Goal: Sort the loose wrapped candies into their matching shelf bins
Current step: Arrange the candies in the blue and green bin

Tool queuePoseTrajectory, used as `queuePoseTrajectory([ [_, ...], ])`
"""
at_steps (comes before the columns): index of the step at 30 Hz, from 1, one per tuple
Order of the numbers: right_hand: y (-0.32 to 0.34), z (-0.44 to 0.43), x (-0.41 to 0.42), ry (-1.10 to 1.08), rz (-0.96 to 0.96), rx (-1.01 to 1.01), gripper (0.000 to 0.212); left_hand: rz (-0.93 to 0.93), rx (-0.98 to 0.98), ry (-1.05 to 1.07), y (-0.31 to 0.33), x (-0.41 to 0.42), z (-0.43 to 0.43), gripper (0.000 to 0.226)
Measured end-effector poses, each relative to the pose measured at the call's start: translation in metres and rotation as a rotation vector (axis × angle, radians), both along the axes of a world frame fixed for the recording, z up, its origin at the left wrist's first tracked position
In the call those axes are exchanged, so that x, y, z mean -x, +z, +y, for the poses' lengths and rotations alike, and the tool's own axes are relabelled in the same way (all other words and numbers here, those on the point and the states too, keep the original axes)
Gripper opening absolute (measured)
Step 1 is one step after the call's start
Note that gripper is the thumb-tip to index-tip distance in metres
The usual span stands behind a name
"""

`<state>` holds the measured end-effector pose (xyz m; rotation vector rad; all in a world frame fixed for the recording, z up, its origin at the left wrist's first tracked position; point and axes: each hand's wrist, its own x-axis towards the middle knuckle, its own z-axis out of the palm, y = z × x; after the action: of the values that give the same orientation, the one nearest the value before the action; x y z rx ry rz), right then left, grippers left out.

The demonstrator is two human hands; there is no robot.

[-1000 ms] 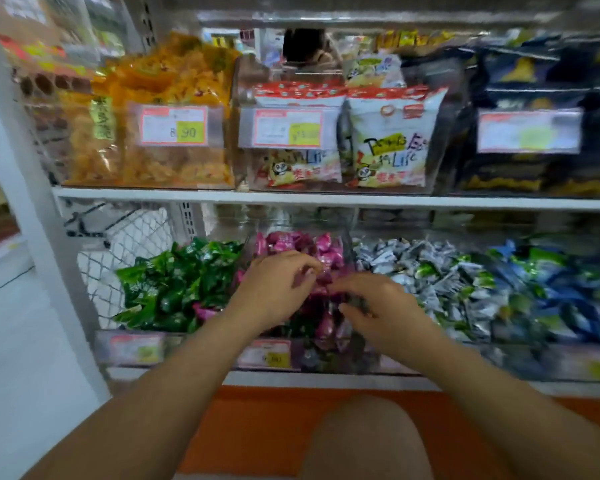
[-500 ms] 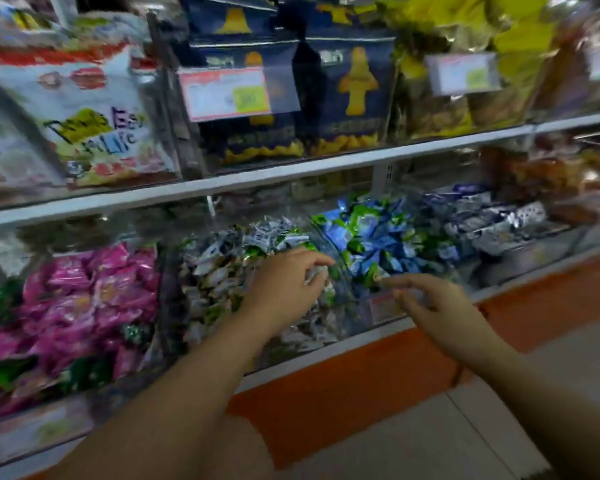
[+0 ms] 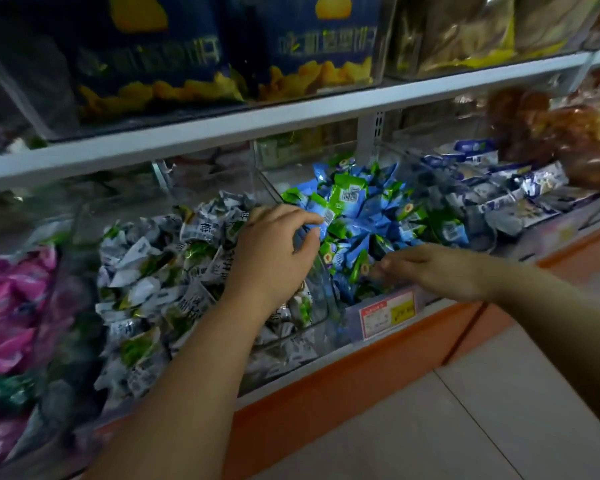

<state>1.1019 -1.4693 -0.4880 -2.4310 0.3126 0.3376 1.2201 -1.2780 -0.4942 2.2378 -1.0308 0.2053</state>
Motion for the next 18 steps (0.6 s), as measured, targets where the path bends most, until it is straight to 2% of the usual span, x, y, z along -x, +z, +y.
queuePoseTrajectory([
  [3,0.005,-0.005,-0.025,-0.029,0.210,-0.158,0.037,-0.005,0.012,0.000,-0.001,-0.006,-0.004,0.026],
  [6,0.002,-0.005,-0.044,0.018,0.324,-0.173,0.040,-0.058,0.051,0.004,-0.005,-0.009,-0.007,0.029],
  [10,-0.001,-0.012,-0.059,0.035,0.254,-0.103,0.039,-0.108,0.105,-0.008,-0.010,-0.015,-0.007,0.048],
  [12,-0.002,-0.016,-0.059,0.070,0.197,-0.015,0.038,-0.111,0.119,-0.013,-0.010,-0.015,-0.008,0.049],
  [15,-0.006,-0.019,-0.058,0.040,0.120,0.003,0.034,-0.115,0.126,-0.009,-0.011,-0.015,-0.009,0.048],
  [18,-0.008,-0.020,-0.058,0.070,0.083,0.106,0.038,-0.119,0.127,-0.009,-0.012,-0.016,-0.009,0.049],
])
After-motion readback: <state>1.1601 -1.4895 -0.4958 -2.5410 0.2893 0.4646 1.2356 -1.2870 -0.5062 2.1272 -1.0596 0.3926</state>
